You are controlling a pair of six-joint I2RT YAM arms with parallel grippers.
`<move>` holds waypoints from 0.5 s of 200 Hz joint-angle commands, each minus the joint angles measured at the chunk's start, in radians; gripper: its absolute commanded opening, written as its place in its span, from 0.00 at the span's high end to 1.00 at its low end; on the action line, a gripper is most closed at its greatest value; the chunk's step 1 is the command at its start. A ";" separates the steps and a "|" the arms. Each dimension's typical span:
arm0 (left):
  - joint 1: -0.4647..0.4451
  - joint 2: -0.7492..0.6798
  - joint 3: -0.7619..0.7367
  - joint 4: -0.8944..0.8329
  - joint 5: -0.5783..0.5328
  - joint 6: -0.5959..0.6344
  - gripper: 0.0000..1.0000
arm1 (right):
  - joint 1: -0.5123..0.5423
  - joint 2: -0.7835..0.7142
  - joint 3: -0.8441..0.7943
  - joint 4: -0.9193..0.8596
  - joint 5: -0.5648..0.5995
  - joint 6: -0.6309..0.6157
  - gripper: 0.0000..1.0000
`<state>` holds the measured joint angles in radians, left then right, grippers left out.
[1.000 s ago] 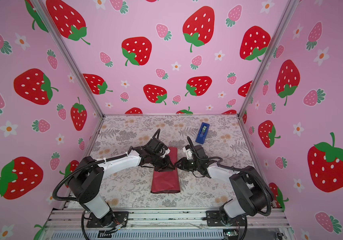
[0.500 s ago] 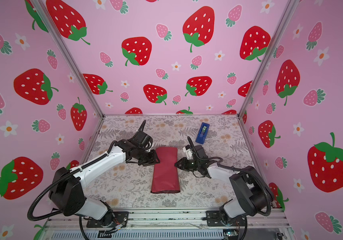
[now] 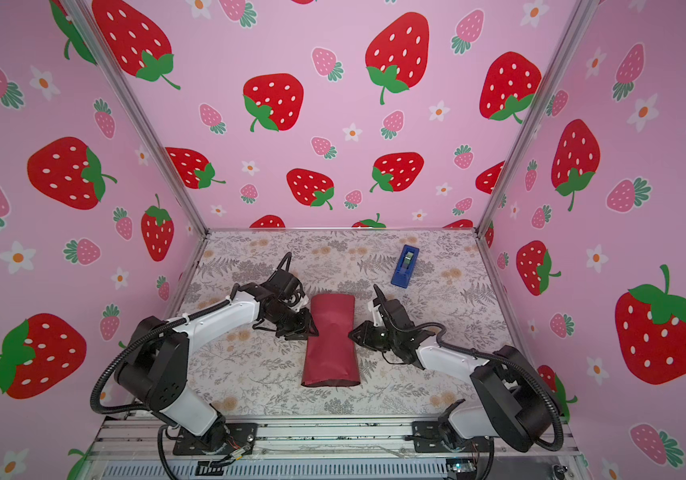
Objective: Wrap the gift box in paper
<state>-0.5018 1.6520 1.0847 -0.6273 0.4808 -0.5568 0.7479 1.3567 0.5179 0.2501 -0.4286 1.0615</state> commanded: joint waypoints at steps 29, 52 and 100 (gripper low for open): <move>0.017 0.066 0.073 -0.054 -0.034 0.094 0.59 | 0.107 -0.063 -0.056 0.030 0.100 0.224 0.78; 0.032 0.067 0.096 -0.065 -0.021 0.119 0.59 | 0.142 -0.072 -0.039 0.034 0.125 0.245 0.79; 0.037 0.037 0.162 -0.148 -0.078 0.139 0.59 | 0.165 -0.065 -0.055 0.041 0.175 0.267 0.79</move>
<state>-0.4648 1.7161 1.1942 -0.7006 0.4519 -0.4389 0.9054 1.3003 0.4736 0.2768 -0.2955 1.2854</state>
